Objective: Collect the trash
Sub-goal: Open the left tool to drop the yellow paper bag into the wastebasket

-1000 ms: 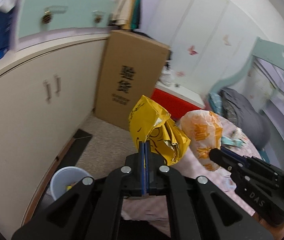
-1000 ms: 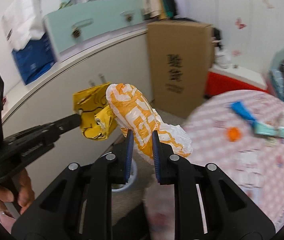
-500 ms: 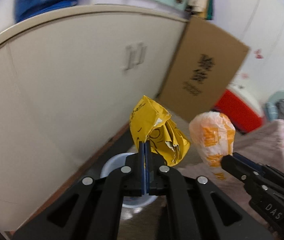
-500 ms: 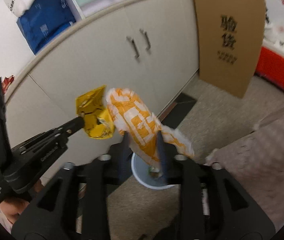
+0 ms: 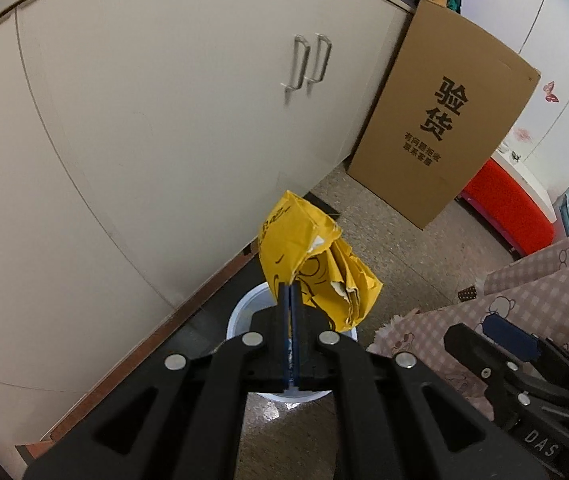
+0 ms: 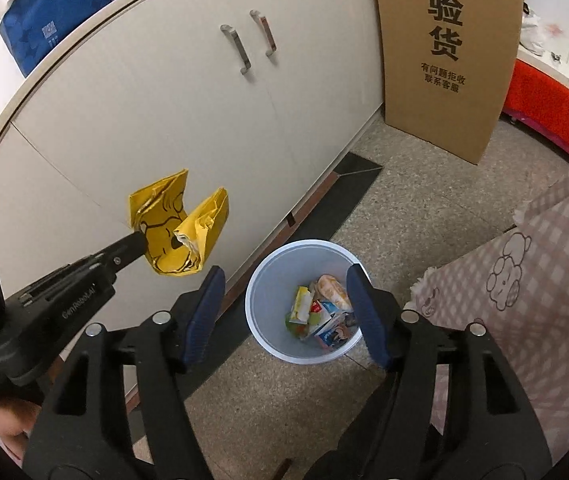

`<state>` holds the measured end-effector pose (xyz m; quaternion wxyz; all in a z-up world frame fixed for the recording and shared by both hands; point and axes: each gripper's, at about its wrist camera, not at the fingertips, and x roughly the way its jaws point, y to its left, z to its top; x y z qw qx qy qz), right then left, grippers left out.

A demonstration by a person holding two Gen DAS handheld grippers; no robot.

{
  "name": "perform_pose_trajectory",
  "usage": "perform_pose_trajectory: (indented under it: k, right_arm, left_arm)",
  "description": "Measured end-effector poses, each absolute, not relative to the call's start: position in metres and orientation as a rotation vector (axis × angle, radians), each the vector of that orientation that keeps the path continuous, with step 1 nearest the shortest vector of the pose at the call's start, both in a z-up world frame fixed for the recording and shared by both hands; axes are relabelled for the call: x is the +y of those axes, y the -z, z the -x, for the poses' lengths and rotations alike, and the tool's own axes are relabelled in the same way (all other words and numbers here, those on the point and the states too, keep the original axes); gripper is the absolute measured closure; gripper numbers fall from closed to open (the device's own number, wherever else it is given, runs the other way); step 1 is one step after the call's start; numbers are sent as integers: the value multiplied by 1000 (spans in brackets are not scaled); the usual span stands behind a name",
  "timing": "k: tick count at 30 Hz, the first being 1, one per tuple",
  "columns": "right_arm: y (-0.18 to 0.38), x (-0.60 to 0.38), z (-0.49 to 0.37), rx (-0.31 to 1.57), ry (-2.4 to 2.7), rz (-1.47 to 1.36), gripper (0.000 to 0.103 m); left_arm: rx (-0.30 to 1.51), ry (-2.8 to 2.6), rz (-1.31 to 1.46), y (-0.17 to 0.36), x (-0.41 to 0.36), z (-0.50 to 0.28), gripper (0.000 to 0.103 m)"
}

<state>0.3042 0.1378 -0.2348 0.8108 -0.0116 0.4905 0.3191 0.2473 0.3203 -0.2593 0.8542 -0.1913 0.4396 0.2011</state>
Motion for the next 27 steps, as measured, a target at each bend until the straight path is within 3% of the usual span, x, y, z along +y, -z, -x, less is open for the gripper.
perform_pose_trajectory:
  k: [22, 23, 24, 25, 27]
  right_arm:
    - [217, 114, -308, 987, -658, -56, 37]
    - [217, 113, -309, 988, -655, -56, 37]
    - [217, 112, -309, 989, -653, -58, 36]
    - [217, 110, -309, 991, -652, -61, 36]
    - [215, 107, -309, 990, -648, -62, 36]
  left_arm:
    - [944, -362, 371, 253, 291, -270, 99]
    - [955, -367, 371, 255, 292, -271, 97]
    - [966, -372, 373, 257, 292, -273, 85]
    - [971, -377, 377, 258, 293, -273, 64]
    - [957, -397, 376, 258, 294, -270, 58]
